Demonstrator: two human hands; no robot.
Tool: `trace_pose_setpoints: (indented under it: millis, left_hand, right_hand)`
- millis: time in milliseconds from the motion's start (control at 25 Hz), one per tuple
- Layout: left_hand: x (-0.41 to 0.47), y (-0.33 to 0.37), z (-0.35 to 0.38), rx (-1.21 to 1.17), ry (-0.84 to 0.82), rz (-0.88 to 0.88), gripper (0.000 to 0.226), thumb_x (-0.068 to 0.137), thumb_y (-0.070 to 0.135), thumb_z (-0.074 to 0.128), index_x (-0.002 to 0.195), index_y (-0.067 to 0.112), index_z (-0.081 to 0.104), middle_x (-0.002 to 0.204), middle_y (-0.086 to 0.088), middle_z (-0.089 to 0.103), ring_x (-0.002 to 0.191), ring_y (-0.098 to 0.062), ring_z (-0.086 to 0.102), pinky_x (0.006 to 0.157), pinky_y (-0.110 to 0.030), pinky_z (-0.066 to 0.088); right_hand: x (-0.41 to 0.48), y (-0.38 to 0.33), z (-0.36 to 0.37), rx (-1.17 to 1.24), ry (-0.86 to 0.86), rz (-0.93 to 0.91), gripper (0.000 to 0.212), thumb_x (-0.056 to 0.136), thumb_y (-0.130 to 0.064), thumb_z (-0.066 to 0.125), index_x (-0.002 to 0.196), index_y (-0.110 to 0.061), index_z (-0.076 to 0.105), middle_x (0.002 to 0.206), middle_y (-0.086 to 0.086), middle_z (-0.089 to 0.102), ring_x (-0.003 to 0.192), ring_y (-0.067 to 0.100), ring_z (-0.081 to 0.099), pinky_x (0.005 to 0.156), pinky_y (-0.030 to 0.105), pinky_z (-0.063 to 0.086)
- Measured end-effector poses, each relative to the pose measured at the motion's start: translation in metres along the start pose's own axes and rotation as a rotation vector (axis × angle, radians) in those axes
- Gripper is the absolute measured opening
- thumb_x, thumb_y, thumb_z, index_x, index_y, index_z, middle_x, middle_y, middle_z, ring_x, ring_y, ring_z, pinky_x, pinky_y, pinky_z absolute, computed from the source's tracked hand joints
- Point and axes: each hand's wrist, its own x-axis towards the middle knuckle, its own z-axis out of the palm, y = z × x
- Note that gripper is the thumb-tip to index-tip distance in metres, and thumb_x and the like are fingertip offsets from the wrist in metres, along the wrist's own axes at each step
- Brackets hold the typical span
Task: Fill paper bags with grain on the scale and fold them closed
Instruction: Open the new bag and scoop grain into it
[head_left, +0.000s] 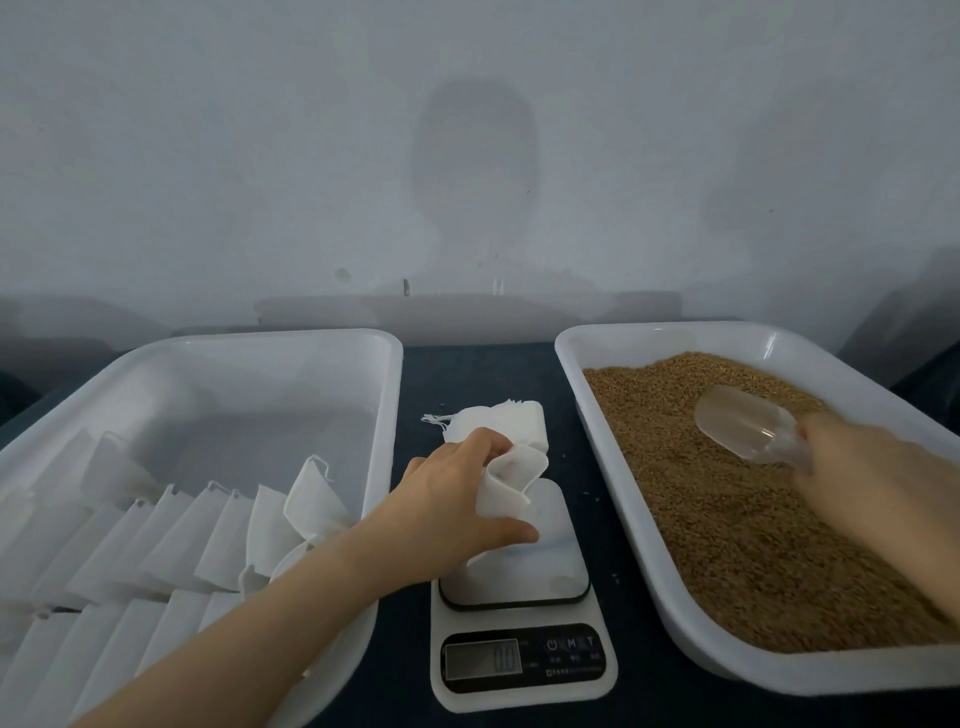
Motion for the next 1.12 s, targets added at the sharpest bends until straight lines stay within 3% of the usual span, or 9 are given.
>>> trace_pose_setpoints:
  millis: [200,320,520,760,920,1120]
  left_hand:
    - [0.001,-0.001,0.001,-0.001,-0.004,0.001,0.059,0.073,0.055,0.072,0.114,0.044,0.031,0.109,0.02,0.04,0.1,-0.009,0.045,0.09,-0.028,0.039]
    - [0.002,-0.005,0.002,0.003,-0.02,-0.019,0.062,0.072,0.057,0.071,0.117,0.045,0.03,0.111,0.02,0.039,0.102,-0.011,0.045,0.09,-0.03,0.04]
    - [0.003,-0.006,0.004,0.021,-0.038,-0.024,0.064,0.071,0.06,0.07,0.118,0.047,0.029,0.11,0.022,0.037,0.103,-0.011,0.044,0.088,-0.028,0.038]
    - [0.002,-0.004,0.002,0.038,-0.04,-0.018,0.067,0.072,0.06,0.07,0.124,0.043,0.032,0.11,0.02,0.037,0.103,-0.011,0.043,0.088,-0.028,0.037]
    - [0.002,-0.003,0.002,0.044,-0.028,-0.003,0.063,0.073,0.059,0.069,0.121,0.043,0.032,0.105,0.022,0.037,0.098,-0.008,0.041,0.085,-0.026,0.031]
    - [0.002,-0.004,0.002,0.03,-0.048,-0.02,0.062,0.073,0.059,0.069,0.119,0.044,0.032,0.109,0.02,0.039,0.102,-0.01,0.044,0.088,-0.028,0.037]
  right_hand:
    - [0.003,-0.015,0.012,-0.028,-0.198,0.04,0.043,0.092,-0.012,0.047,0.134,-0.013,0.036,0.097,0.006,0.054,0.082,0.022,0.059,0.068,0.035,0.054]
    - [0.005,-0.03,0.014,0.072,-0.253,-0.045,0.041,0.094,-0.012,0.048,0.133,-0.008,0.037,0.102,0.01,0.058,0.082,0.022,0.061,0.069,0.031,0.052]
    - [-0.001,-0.047,0.014,0.206,-0.308,-0.155,0.035,0.093,-0.019,0.052,0.126,-0.009,0.043,0.09,0.002,0.053,0.071,0.014,0.057,0.05,0.019,0.039]
    - [-0.006,-0.057,0.013,0.36,-0.368,-0.221,0.031,0.093,-0.026,0.054,0.121,-0.016,0.046,0.082,-0.007,0.056,0.059,0.003,0.057,0.038,0.012,0.034]
    - [-0.007,-0.05,0.007,0.635,-0.376,-0.115,0.023,0.092,-0.04,0.054,0.11,-0.026,0.053,0.061,-0.001,0.065,0.04,0.005,0.058,0.034,0.014,0.036]
    - [-0.007,-0.043,0.002,0.891,-0.415,0.06,0.024,0.089,-0.042,0.058,0.103,-0.023,0.061,0.05,0.003,0.064,0.037,0.013,0.056,0.035,0.017,0.038]
